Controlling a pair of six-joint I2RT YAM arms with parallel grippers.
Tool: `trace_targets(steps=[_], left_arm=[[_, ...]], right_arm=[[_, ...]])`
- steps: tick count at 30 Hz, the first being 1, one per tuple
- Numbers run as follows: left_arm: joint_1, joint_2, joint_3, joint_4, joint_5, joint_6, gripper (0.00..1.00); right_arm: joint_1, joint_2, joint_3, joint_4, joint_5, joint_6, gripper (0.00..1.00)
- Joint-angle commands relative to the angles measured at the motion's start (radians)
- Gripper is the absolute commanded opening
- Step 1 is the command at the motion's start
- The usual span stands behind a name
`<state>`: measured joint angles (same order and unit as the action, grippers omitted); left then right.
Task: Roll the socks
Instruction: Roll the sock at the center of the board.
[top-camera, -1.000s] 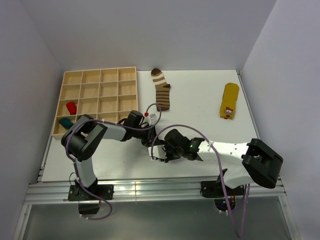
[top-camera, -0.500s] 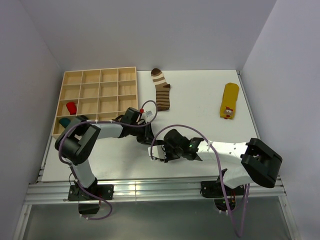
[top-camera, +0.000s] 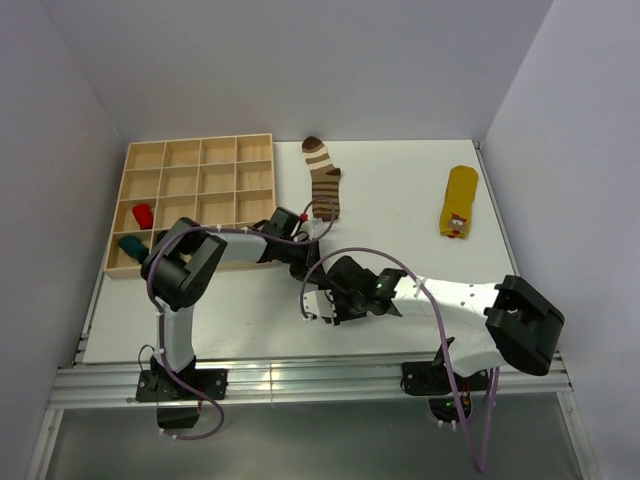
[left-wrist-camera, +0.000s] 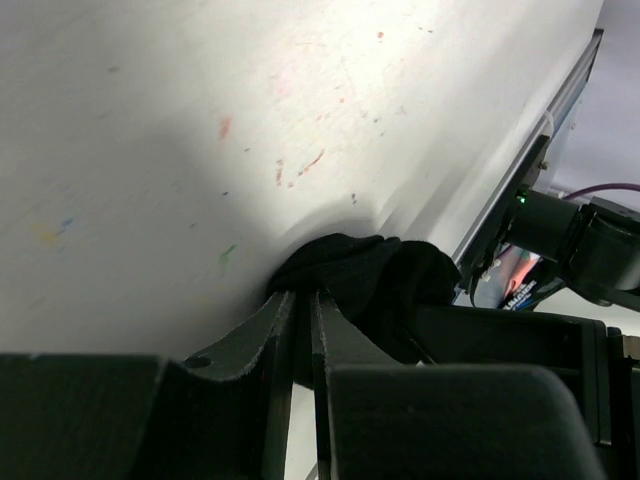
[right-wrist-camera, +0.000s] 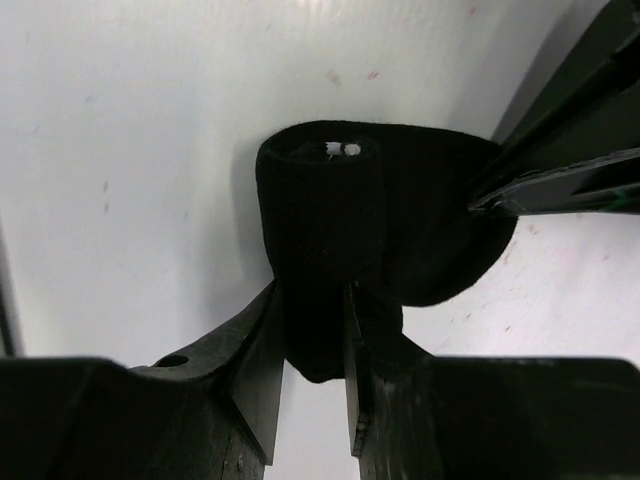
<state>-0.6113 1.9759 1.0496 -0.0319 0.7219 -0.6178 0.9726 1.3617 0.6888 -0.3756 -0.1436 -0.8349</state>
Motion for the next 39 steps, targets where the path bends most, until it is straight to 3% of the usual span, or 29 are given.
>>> trace_targets(steps=[1, 12, 24, 32, 39], left_arm=[[-0.008, 0.037, 0.039, 0.004, -0.029, 0.036, 0.17], [-0.007, 0.006, 0.046, 0.056, -0.027, 0.032, 0.22], [0.077, -0.17, -0.049, 0.211, -0.11, -0.04, 0.4], [0.211, -0.399, -0.354, 0.493, -0.289, -0.27, 0.41], [0.231, -0.795, -0.624, 0.585, -0.6, -0.303, 0.41]], right_arm=[[0.005, 0.017, 0.043, -0.226, -0.043, 0.006, 0.25], [-0.086, 0.299, 0.218, -0.382, -0.203, -0.003, 0.22], [-0.184, 0.392, 0.305, -0.451, -0.272, -0.018, 0.22], [-0.227, 0.461, 0.39, -0.545, -0.317, -0.029, 0.22], [-0.285, 0.588, 0.543, -0.678, -0.385, -0.066, 0.23]])
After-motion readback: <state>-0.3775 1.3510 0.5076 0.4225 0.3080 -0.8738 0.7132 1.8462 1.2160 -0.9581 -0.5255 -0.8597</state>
